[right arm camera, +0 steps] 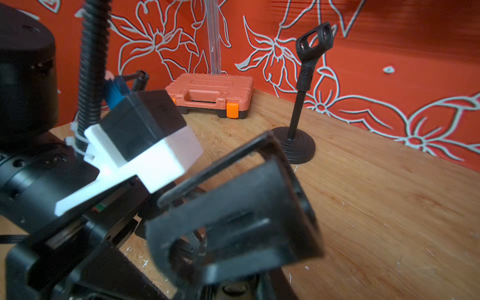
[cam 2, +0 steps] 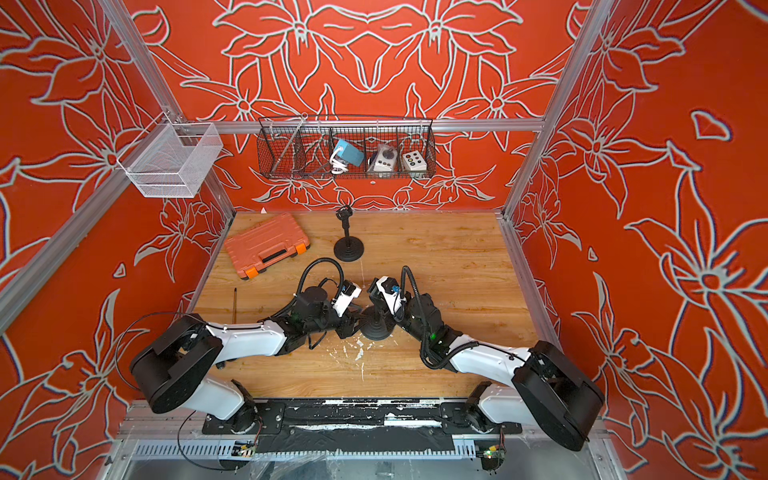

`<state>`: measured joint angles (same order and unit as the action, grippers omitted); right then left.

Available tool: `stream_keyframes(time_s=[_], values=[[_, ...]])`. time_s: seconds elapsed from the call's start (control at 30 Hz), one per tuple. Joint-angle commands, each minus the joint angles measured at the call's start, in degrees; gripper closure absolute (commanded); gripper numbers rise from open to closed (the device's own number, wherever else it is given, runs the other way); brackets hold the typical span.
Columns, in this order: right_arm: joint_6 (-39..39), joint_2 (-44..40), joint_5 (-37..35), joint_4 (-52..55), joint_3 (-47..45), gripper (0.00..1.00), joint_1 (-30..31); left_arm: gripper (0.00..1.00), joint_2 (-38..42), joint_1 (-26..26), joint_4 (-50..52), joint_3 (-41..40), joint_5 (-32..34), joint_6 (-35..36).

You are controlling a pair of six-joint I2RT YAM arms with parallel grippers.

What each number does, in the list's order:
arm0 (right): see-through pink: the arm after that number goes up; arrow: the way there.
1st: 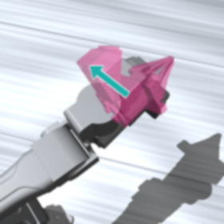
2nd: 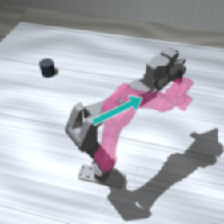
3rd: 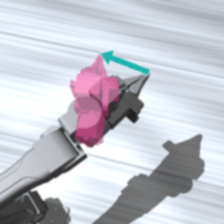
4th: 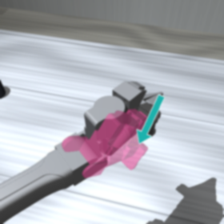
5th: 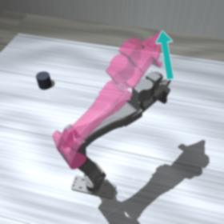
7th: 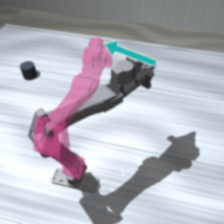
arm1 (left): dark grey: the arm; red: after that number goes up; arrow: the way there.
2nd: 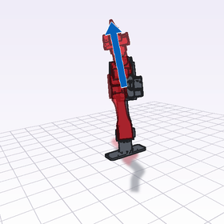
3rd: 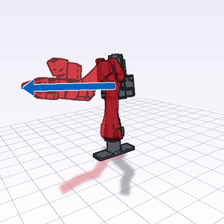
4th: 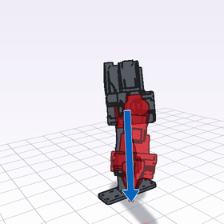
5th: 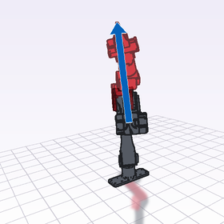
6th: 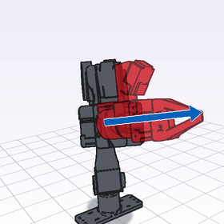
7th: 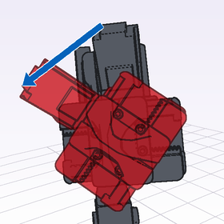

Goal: Assemble a microphone stand
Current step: Hold the microphone stand pole at the microphone stand base.

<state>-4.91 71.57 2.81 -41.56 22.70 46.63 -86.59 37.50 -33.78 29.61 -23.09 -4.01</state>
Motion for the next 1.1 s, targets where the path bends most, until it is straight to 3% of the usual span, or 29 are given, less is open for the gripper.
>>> stream_keyframes(time_s=[0.0,0.17,0.37,0.67,0.87,1.07], values=[[-1.8,0.8,-12.8,12.0,0.3,1.0,2.9,0.5,-1.8,1.0,-3.5,2.0,-0.1,1.5],[-4.2,1.7,-21.9,13.4,1.3,1.0,7.6,0.51,-4.1,1.4,-5.6,3.9,1.2,0.9],[-4.9,2.9,-22.8,10.0,0.1,1.0,9.4,0.55,-6.6,1.6,-6.5,6.4,2.0,0.5],[-2.0,1.5,-16.6,7.0,-1.9,1.0,9.5,0.65,-10.5,1.6,-8.5,7.9,1.9,0.2],[-0.8,0.8,-12.7,4.5,-3.9,0.99,8.0,0.84,-11.9,1.7,-9.6,7.2,0.7,1.6],[2.3,-0.8,-0.6,2.0,-6.0,0.86,2.9,0.95,-12.2,2.1,-11.4,4.4,1.7,3.7]])
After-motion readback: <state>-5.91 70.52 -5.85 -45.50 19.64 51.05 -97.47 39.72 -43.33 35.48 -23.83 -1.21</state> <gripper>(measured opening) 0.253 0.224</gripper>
